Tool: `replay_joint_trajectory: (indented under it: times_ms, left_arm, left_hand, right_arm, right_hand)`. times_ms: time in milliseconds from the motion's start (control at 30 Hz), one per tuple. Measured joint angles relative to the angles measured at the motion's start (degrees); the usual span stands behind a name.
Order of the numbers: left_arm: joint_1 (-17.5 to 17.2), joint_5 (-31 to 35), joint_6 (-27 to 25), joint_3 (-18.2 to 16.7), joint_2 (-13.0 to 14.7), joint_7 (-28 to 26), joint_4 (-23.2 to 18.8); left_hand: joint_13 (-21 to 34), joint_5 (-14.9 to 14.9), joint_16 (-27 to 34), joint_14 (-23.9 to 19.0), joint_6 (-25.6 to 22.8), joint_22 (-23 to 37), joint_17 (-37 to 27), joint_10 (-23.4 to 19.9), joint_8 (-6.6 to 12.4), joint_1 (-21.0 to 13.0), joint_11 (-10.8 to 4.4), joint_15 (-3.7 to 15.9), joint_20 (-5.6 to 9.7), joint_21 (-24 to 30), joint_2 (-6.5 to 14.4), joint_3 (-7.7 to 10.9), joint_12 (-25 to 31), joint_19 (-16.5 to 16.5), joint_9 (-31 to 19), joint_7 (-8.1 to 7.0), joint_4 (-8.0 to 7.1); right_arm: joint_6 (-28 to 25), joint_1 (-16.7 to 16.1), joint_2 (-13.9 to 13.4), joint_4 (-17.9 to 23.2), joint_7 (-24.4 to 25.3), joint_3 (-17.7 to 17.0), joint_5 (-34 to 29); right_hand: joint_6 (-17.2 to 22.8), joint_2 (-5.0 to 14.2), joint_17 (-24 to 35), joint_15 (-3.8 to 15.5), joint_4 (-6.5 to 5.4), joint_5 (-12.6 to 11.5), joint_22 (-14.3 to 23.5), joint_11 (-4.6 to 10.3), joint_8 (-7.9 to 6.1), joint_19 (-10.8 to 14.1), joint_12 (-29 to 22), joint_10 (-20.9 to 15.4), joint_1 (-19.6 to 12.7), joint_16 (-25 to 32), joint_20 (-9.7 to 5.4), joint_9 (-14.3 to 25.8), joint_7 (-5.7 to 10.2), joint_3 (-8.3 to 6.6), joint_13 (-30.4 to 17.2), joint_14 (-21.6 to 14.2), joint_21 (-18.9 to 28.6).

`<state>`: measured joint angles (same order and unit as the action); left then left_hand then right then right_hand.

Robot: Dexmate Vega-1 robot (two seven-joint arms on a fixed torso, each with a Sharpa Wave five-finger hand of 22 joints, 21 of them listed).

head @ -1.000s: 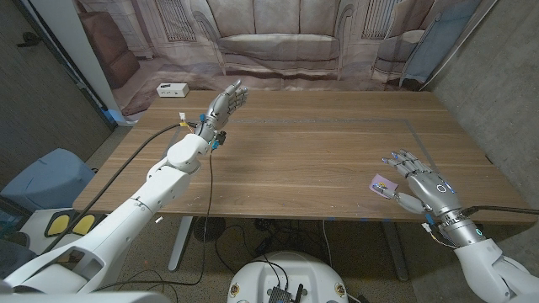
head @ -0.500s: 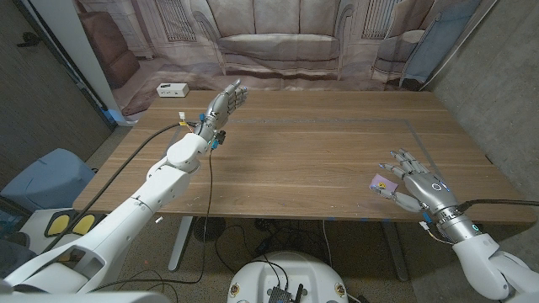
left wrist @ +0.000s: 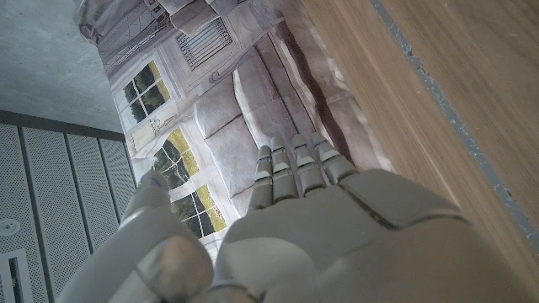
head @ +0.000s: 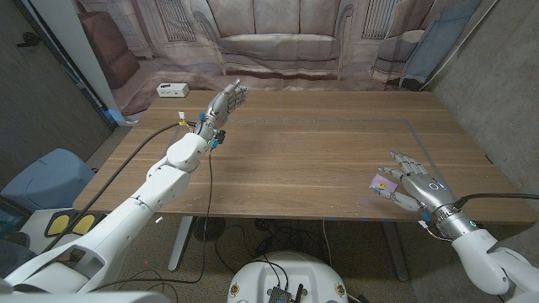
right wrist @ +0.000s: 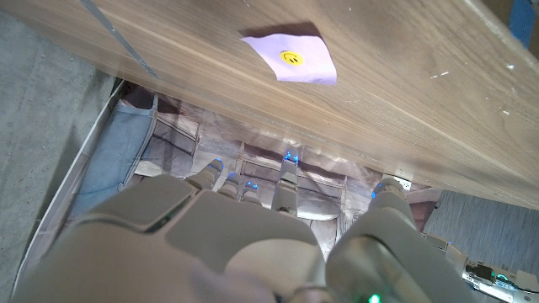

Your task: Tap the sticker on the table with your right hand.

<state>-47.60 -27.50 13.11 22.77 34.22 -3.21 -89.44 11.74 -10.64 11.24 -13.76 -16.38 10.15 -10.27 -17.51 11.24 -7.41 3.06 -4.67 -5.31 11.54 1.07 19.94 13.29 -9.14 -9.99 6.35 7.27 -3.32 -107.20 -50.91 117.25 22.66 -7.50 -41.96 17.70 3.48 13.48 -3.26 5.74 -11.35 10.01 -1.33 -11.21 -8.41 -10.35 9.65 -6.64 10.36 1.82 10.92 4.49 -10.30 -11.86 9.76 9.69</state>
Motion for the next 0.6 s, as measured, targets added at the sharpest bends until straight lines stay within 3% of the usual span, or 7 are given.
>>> replay_joint_trajectory:
  times_ms: [133,600]
  left_arm:
    - [0.03,0.0,0.01,-0.02,0.05,0.09,0.01]
    - [0.04,-0.02,0.02,-0.14,0.34,0.17,-0.2]
  left_hand:
    - [0.0,0.0,0.0,0.0,0.0,0.0,0.0,0.0,0.0,0.0,0.0,0.0,0.0,0.0,0.0,0.0,0.0,0.0,0.0,0.0,0.0]
    - [0.0,0.0,0.0,0.02,0.01,0.0,0.0,-0.62,0.0,-0.31,0.0,-0.02,0.0,0.0,0.31,0.2,0.0,0.0,0.0,0.0,0.2]
  right_arm:
    - [-0.83,-0.08,-0.13,0.33,-1.18,0.0,0.4]
    - [-3.25,-0.14,-0.82,1.31,-4.35,0.56,1.15]
  right_hand:
    - [0.75,0.3,0.0,0.0,-0.19,0.0,0.0,0.0,0.0,-1.23,0.0,0.0,0.3,0.0,-0.17,0.0,0.13,-0.01,0.0,0.0,0.0]
    - [0.7,0.84,0.26,0.0,-0.79,0.34,0.27,0.11,0.0,-1.23,0.0,0.11,1.27,0.0,-0.18,0.01,1.18,0.17,0.01,-0.01,0.0]
